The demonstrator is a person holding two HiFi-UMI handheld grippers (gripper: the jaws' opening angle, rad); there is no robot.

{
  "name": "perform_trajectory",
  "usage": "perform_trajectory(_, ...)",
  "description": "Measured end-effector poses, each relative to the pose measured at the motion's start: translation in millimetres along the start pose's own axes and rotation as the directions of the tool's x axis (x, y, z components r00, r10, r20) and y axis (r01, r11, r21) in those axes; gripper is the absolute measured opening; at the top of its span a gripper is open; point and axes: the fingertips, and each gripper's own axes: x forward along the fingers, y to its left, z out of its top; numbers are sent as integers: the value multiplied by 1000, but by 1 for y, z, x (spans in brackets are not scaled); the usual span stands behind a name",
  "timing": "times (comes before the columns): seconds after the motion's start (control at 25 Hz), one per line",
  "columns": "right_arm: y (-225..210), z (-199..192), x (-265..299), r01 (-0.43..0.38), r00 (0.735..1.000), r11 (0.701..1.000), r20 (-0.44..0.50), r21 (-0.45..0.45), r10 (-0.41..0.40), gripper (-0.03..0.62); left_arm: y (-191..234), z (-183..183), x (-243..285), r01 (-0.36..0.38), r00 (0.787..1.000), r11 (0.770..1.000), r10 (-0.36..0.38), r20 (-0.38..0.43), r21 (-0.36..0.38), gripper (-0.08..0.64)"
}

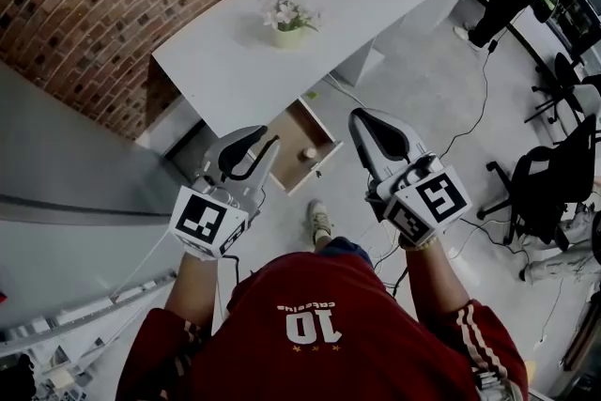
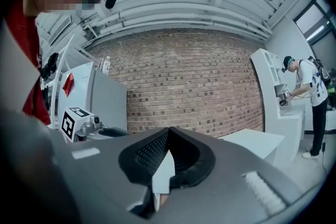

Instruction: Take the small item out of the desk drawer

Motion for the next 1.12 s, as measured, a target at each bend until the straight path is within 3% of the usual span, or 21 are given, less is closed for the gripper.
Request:
perform_trajectory(0.28,-9,-13,-25,84,996,996,-17,23,-84,-6,-13,-29,19,101,994,994,-99,-46,46,133)
perform_trajectory(0.44,-21,-20,-36,115,993,992,-15,47,-115,-6,-29,-82,44,191,976,982,-190,-110,-1,147)
perform_trajectory(0.64,-38,-39,-45,135,990,990,-51,41,-133,-6,-42,-149,74,221,955,975,-218,-199,-8,153)
perform_trajectory(1.12,-63,-111,-74,250,966,962,-95,110,-241,-6,-50,-300,123,363,864,928,-301,-404,86,167)
